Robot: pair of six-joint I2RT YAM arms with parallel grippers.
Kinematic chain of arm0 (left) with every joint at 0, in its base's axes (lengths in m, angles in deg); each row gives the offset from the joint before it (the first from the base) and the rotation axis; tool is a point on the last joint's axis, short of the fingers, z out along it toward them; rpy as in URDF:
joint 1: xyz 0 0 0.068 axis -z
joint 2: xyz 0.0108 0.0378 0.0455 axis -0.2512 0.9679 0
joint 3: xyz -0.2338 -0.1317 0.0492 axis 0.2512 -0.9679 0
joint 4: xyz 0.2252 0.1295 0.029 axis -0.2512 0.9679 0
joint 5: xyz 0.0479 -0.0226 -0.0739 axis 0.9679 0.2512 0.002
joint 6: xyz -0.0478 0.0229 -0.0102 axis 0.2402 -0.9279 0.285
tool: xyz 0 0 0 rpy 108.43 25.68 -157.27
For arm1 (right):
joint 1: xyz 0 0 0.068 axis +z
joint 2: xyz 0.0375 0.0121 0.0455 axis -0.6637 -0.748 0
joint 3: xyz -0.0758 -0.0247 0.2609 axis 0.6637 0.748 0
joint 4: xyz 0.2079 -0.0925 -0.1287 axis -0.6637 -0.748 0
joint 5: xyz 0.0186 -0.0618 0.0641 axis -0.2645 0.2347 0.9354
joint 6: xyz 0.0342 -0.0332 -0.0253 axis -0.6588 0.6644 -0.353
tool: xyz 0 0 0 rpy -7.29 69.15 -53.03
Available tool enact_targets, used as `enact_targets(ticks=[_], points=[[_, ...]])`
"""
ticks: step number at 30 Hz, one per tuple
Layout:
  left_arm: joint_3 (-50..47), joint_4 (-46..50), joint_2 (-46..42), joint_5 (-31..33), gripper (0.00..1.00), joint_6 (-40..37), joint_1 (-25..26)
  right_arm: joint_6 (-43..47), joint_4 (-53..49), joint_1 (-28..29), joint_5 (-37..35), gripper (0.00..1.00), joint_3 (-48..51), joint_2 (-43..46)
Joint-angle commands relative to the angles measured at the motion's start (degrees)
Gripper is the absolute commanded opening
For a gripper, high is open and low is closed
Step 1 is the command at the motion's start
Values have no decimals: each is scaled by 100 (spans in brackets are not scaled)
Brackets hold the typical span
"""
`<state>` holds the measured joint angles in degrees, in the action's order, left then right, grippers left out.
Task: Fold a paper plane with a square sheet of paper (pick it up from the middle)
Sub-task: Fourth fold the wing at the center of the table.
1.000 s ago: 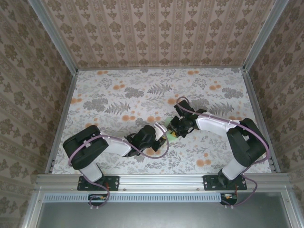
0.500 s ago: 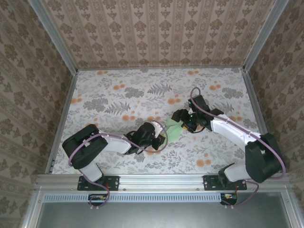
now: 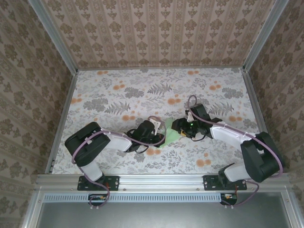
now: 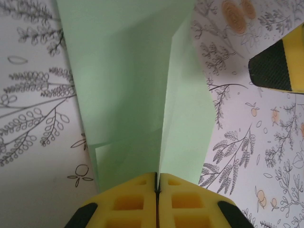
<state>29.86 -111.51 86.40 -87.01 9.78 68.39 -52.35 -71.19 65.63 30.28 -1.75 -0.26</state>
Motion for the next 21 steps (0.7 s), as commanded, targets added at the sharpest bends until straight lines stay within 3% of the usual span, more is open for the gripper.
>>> enact_targets(ticks=[1,6,21], points=[[148,-127,107,-150,7,356,-51,71,218,28,282,55,-140,-244],[94,-220,136,-123,7,535,-72,110,304,81,286,48,-176,-517],[-33,-606,182,-289,7,675,-142,232,394,135,332,48,-498,-1195]])
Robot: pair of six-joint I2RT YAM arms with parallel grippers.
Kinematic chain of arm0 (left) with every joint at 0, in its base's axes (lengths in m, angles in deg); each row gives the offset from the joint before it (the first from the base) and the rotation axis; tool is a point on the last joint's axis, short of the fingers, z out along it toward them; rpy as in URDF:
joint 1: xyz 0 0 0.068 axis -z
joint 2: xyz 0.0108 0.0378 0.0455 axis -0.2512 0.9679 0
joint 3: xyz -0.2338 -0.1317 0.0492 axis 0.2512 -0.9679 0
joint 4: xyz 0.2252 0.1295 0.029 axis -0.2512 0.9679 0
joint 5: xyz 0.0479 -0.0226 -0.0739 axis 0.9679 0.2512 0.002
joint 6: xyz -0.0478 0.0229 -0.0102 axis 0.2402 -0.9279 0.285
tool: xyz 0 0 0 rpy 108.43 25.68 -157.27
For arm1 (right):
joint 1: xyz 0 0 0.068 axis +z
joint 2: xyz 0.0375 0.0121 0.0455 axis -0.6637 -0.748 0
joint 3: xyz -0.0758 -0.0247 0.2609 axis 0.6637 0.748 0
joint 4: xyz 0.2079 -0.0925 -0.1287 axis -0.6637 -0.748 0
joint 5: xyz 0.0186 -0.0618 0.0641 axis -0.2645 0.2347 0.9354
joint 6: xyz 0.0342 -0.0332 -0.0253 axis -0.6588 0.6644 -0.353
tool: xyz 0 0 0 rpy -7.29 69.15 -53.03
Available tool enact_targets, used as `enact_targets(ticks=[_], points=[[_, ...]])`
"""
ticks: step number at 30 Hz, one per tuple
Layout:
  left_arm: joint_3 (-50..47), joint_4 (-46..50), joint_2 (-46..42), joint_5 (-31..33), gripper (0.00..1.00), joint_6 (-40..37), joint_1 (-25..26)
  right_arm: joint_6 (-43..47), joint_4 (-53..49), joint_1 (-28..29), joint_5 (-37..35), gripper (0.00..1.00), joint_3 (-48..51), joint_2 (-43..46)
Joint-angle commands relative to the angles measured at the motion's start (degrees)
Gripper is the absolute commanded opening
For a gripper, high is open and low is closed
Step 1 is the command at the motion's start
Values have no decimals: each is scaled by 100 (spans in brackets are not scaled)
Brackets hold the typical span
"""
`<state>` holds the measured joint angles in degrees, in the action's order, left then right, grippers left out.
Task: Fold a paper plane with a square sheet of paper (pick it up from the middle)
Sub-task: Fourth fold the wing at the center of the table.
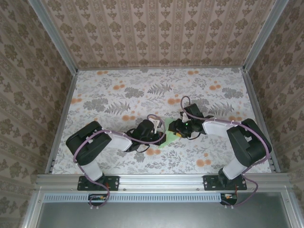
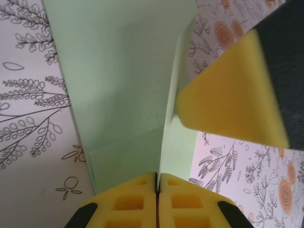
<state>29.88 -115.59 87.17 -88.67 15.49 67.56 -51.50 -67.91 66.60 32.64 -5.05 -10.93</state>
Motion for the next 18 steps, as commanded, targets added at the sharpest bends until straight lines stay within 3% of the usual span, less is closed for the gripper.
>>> enact_targets(ticks=[1,9,18], points=[[-43,-222,106,-130,7,109,-64,148,60,39,94,48,-174,-145],[-96,-425,175,-257,10,265,-98,191,-18,57,54,51,-230,-409],[-56,-138,17,-376,29,338,-222,315,-456,82,-227,56,-343,-537]])
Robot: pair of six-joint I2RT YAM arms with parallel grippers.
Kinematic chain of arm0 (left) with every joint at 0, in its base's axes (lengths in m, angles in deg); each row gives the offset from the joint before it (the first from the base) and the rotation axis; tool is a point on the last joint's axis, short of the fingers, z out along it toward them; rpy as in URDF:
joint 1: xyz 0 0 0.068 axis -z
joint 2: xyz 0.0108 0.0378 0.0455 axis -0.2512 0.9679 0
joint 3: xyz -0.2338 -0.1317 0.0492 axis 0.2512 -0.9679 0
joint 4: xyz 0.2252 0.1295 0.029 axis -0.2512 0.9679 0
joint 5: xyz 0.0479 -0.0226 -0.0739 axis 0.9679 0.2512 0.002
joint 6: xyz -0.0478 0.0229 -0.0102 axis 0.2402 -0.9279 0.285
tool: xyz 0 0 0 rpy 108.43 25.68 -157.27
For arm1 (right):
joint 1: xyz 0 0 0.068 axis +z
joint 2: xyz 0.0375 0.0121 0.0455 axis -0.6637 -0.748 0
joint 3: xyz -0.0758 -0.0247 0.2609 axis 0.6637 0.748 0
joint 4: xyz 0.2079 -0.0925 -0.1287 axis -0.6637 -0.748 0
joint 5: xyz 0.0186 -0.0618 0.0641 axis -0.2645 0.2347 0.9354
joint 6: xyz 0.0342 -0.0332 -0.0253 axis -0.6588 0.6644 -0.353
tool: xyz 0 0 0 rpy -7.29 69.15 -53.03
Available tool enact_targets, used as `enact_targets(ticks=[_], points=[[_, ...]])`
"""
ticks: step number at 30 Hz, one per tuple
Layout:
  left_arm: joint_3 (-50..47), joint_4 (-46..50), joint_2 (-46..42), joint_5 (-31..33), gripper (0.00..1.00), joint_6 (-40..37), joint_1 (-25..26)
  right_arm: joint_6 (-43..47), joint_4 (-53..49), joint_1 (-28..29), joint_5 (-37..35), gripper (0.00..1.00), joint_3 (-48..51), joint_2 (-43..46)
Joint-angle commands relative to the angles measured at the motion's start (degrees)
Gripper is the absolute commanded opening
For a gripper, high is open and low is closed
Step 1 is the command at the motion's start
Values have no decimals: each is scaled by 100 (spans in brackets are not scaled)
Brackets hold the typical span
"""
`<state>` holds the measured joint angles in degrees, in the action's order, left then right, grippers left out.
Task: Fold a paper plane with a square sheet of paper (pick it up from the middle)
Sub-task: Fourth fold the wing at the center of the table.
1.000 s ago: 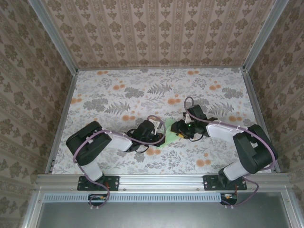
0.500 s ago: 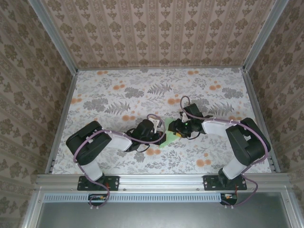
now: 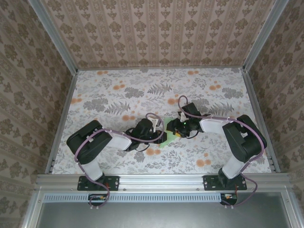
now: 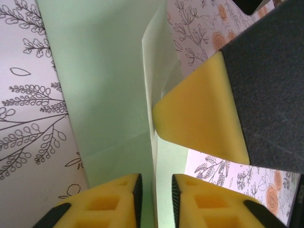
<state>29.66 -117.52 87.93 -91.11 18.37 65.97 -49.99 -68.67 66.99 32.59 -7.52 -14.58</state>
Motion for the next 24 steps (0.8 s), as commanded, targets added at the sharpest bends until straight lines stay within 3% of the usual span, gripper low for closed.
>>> enact_targets(ticks=[1,15,24], points=[[-52,81,-99,-131,30,50,-75,164,-411,43,-247,56,-97,-194],[-370,757,-1087,329,36,196,-170,210,-761,88,-473,58,-244,-411],[-183,514,-990,14,24,187,-9,234,-912,122,-572,59,-306,-553]])
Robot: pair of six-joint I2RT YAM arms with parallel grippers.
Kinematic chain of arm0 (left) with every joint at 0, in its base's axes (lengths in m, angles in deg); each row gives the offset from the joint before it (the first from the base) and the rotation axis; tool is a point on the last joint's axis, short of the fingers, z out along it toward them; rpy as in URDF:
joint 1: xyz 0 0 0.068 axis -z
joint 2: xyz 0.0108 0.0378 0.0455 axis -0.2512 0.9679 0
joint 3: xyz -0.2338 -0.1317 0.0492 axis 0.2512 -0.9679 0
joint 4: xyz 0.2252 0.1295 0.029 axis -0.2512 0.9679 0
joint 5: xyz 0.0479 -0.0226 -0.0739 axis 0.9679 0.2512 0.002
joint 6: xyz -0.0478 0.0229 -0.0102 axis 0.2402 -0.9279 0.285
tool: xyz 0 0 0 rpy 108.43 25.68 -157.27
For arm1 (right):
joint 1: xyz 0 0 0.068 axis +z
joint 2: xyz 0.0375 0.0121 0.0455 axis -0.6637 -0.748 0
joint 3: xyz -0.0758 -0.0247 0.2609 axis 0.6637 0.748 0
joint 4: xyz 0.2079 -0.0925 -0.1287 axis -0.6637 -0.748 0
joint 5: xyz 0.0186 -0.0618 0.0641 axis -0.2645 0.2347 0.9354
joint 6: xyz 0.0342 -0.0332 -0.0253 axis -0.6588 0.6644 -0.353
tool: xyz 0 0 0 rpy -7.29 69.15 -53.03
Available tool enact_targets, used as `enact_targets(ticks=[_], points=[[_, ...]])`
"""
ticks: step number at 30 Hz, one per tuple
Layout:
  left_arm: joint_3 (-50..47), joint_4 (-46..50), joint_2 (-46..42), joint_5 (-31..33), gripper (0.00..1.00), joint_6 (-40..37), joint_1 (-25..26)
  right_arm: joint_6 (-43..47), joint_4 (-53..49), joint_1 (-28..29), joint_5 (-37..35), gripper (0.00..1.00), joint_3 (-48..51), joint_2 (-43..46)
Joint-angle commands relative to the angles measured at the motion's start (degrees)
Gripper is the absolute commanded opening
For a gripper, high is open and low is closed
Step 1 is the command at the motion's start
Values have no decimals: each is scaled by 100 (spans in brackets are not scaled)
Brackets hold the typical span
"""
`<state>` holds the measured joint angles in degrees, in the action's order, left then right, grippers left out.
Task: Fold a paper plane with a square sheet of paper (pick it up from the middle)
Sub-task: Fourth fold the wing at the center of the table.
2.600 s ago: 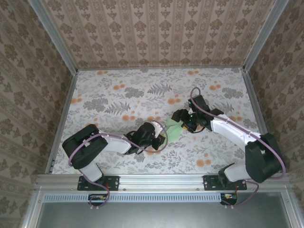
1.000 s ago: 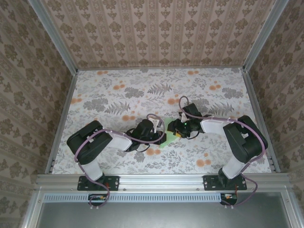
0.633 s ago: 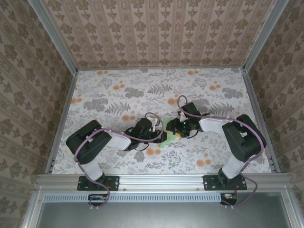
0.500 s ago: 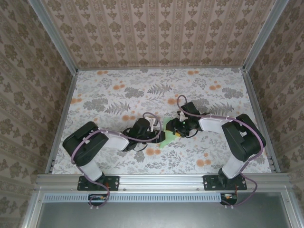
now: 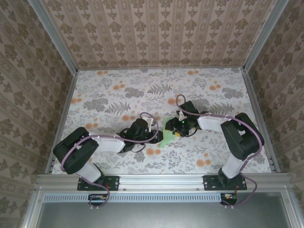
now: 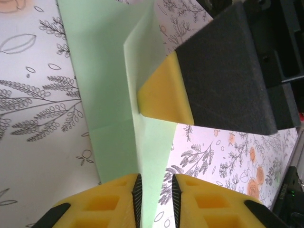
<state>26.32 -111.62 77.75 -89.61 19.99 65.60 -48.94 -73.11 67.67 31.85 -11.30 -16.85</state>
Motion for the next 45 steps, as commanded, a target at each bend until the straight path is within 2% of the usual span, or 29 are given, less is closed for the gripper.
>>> enact_targets(ticks=[1,9,17,23,34,40,45], points=[[158,-136,76,-173,24,35,24,129,-494,56,-520,59,70,-335],[356,-374,580,-456,20,135,10,164,-638,81,-622,59,22,-453],[332,-346,781,-399,17,242,-71,221,-882,104,-835,58,-26,-529],[305,-303,854,-362,15,291,-112,252,-758,116,-739,58,7,-491],[191,-346,828,-344,14,318,-160,296,-742,126,-769,61,7,-466],[112,-345,813,-319,13,352,-173,353,-576,117,-642,68,61,-350],[82,-342,810,-291,13,377,-165,444,-543,111,-645,68,97,-251]])
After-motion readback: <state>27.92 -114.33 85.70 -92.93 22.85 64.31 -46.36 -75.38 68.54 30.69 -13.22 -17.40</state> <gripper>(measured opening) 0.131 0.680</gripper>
